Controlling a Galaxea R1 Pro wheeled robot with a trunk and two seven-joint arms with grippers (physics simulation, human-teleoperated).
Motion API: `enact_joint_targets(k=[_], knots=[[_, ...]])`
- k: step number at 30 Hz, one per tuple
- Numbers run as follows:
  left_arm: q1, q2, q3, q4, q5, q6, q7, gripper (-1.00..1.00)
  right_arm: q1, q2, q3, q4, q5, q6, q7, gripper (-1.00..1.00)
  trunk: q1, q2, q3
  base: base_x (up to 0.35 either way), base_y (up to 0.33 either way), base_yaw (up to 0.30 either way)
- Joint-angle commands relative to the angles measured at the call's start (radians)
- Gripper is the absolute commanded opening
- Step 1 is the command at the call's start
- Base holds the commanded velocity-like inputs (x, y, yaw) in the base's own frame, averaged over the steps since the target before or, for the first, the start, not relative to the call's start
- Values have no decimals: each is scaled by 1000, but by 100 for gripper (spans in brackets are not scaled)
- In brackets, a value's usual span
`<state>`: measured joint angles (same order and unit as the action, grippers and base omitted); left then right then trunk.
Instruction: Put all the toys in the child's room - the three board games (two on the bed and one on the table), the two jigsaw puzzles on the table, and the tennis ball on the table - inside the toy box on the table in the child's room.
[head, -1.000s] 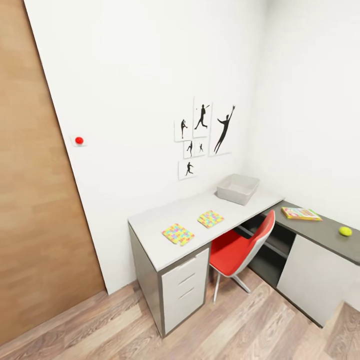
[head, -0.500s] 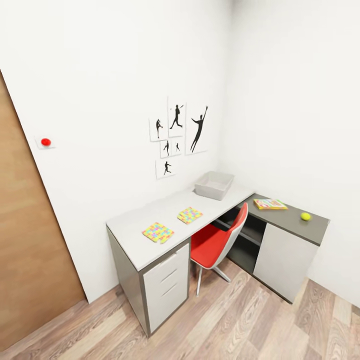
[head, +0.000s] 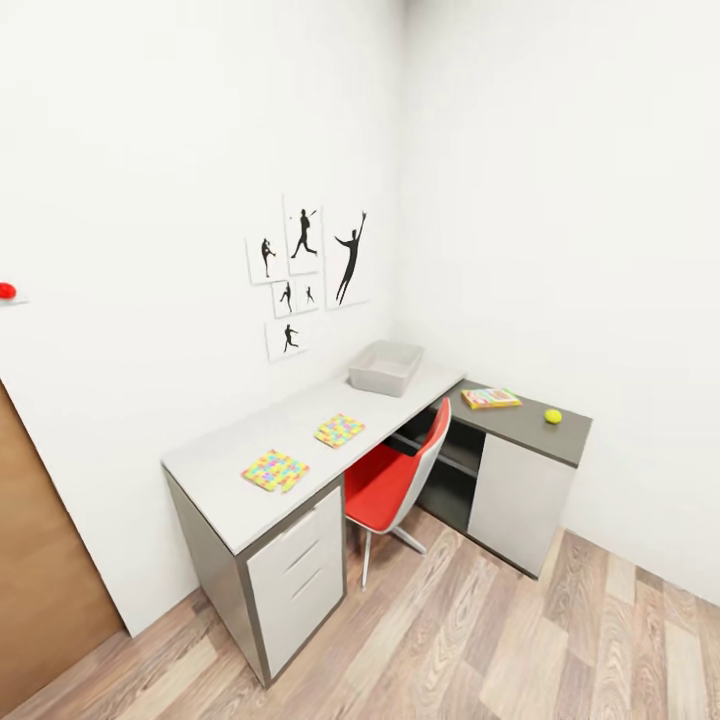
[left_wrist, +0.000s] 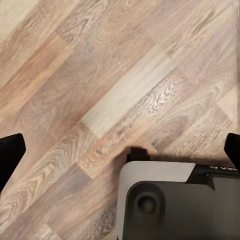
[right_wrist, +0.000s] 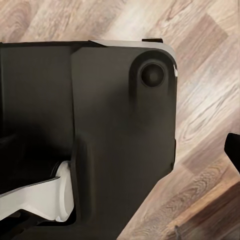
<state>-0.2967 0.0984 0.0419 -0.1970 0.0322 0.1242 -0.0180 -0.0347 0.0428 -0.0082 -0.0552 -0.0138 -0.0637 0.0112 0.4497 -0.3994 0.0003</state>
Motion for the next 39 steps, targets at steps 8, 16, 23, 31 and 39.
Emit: enact_joint_targets(k=[8, 16, 23, 31, 39], knots=[[1, 0, 4, -2, 3, 7, -2, 100, -1, 0, -1, 2, -2, -4, 1, 100, 0, -1, 0, 0, 0, -288], [1, 0, 4, -2, 3, 7, -2, 100, -1, 0, -1, 2, -3, -4, 2, 100, 0, -1, 0, 0, 0, -288], [1, 0, 4, -2, 3, 7, -2, 100, -1, 0, -1, 2, -3, -4, 2, 100, 0, -1, 0, 0, 0, -288], [1, -2, 4, -2, 3, 7, -2, 100, -1, 0, -1, 2, -3, -4, 1, 100, 0, -1, 0, 0, 0, -288], [1, -2, 4, -2, 3, 7, -2, 100, -1, 0, -1, 2, -3, -4, 2, 100, 0, -1, 0, 0, 0, -288]])
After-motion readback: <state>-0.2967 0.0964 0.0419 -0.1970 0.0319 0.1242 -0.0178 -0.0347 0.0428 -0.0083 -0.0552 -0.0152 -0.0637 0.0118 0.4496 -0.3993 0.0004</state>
